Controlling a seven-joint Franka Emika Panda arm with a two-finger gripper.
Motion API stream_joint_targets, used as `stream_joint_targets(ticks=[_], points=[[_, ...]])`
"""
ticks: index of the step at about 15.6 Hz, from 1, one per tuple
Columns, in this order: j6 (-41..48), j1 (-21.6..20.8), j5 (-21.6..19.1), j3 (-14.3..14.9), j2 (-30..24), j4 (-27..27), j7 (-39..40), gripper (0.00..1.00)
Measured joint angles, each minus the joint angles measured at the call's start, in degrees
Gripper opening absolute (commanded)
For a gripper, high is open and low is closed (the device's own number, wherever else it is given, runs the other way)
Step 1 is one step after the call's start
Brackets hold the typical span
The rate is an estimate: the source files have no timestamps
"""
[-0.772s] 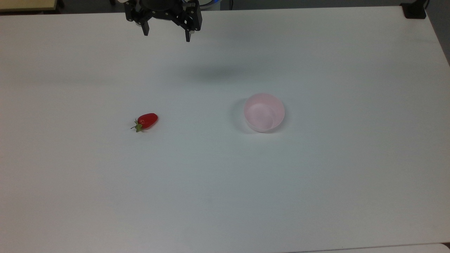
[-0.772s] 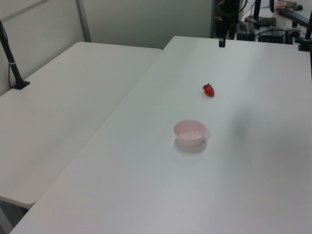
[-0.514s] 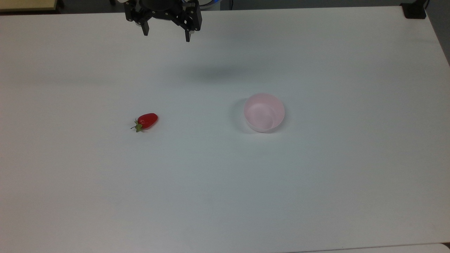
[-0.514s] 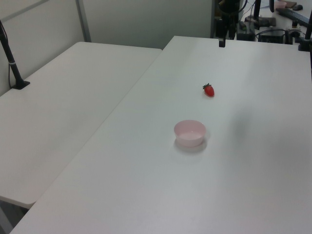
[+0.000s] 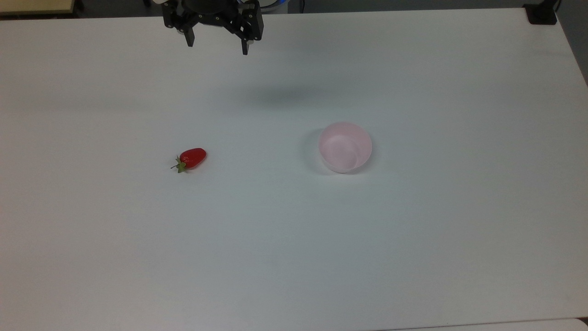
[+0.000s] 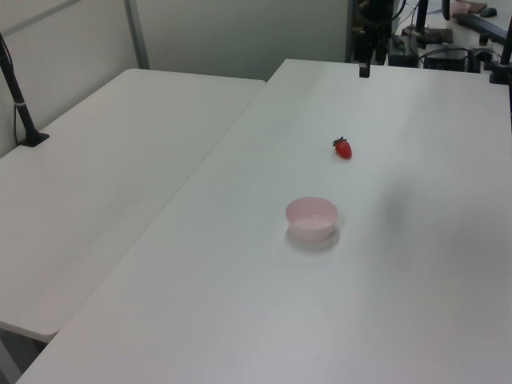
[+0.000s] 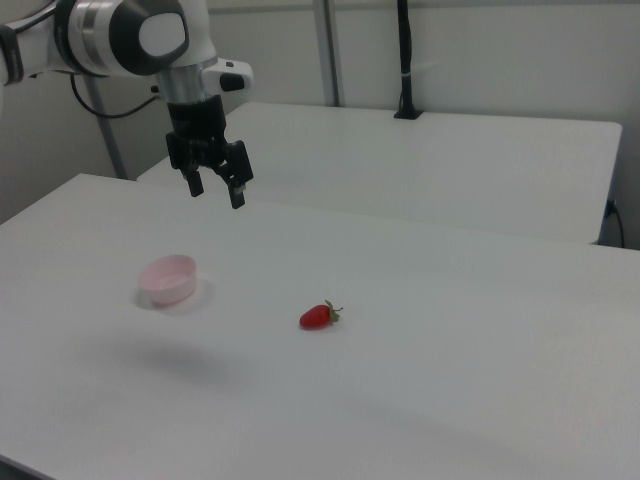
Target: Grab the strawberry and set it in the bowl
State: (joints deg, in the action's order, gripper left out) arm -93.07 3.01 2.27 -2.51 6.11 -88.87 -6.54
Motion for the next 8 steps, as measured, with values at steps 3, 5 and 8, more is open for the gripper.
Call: stream_joint_targets(ticks=[3,5,8], points=[[0.00,0.48,0.00,0.12,0.17,-0.03,-0.07,1.00],[-0.08,2.07,0.00,0.28,0.39,-0.05,-0.10,1.00],[-1.86,4.78,0.00,0.40,1.88,-0.30,-0.09,1.00]])
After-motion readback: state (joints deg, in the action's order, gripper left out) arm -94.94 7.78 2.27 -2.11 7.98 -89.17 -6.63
